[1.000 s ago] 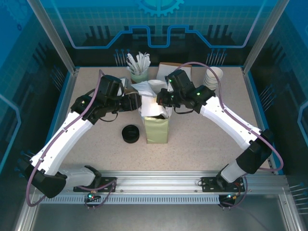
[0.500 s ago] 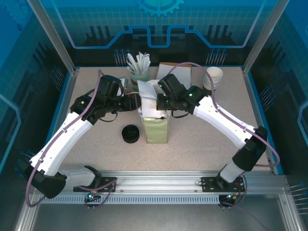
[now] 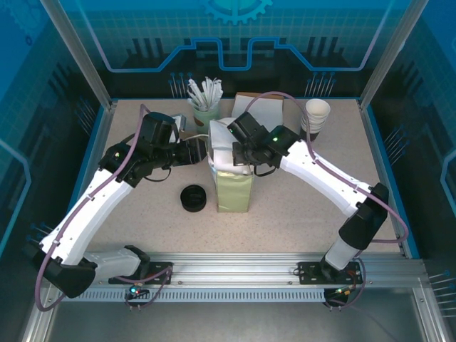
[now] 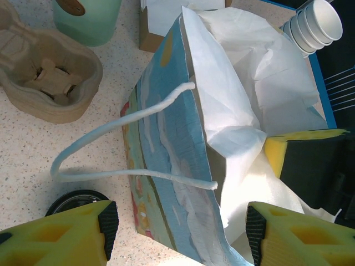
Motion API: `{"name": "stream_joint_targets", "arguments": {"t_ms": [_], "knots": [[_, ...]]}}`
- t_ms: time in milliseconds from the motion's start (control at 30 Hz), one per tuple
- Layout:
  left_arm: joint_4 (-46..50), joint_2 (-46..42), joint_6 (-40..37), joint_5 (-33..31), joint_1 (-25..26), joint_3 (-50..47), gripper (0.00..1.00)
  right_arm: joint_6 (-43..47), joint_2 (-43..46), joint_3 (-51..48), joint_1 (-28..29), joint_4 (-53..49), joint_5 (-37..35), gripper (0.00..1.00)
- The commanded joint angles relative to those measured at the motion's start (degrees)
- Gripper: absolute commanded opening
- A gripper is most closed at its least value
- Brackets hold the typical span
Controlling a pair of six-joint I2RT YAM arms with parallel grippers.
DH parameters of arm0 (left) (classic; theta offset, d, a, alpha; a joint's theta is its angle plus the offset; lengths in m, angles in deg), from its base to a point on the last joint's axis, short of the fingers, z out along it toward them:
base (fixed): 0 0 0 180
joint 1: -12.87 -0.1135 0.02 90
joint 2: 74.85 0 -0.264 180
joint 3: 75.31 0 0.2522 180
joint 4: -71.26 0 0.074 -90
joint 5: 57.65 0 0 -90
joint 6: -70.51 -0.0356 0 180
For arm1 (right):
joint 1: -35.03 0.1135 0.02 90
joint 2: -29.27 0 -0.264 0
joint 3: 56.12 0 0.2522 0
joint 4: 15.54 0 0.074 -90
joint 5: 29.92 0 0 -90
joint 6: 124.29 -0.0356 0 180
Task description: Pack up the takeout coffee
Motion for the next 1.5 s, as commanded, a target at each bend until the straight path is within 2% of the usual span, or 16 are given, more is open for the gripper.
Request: {"name": "stream_joint_targets", "arguments": {"t_ms": [0,400,933,1133,1467], "knots": [[1.2,-1.4,-0.5,-0.7,-0.6,-0.8,0.64,0.8,-1.6,2.2,1.1,-3.1,-2.9,0.0],[0.8,-1.3,-0.4,-0.6,-0.6,-1.6,0.64,2.3,-5.5,3.7,2.7,-4.0,-4.2,0.0],[0.1,-1.1,-0.2,-0.1,-0.9,-2.3,0.64,5.0,-6.5,6.6,3.4,-4.7,-2.1,0.0],[0.2,-1.1,-0.3,-0.3,-0.9,-1.7,0.64,7.3,-6.1,13.2,3.4,-6.7,-2.7,0.25],[0.4,-1.4,-0.3,-0.3,-1.0,-1.6,0.65,10.2,-6.4,20.8,2.7,-7.3,-1.3,0.32]]}}
